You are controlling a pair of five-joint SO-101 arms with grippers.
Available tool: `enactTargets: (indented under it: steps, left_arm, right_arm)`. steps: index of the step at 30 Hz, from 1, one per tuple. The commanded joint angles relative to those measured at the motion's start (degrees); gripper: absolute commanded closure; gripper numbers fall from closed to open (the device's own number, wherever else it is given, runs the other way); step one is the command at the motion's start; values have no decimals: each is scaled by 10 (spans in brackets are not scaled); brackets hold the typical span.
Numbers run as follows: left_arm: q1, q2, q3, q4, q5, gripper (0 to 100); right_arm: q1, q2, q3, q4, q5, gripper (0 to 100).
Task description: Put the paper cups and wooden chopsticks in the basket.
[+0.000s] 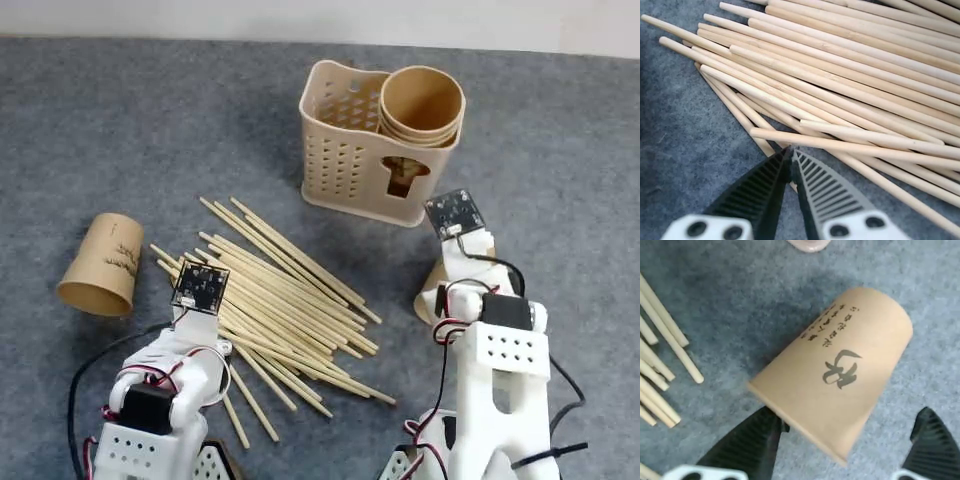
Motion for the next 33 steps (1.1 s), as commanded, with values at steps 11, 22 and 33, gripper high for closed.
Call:
enactTargets:
  steps: [11,22,33]
  left_arm:
    - [7,-6,11,3,4,994]
    - [7,-6,11,3,4,994]
    - [7,-6,11,3,4,994]
  right_arm:
    - [3,-17,0,-99,2,957]
    - [7,-22,-22,-45,-69,993]
    - [3,-22,-250,219,-108,993]
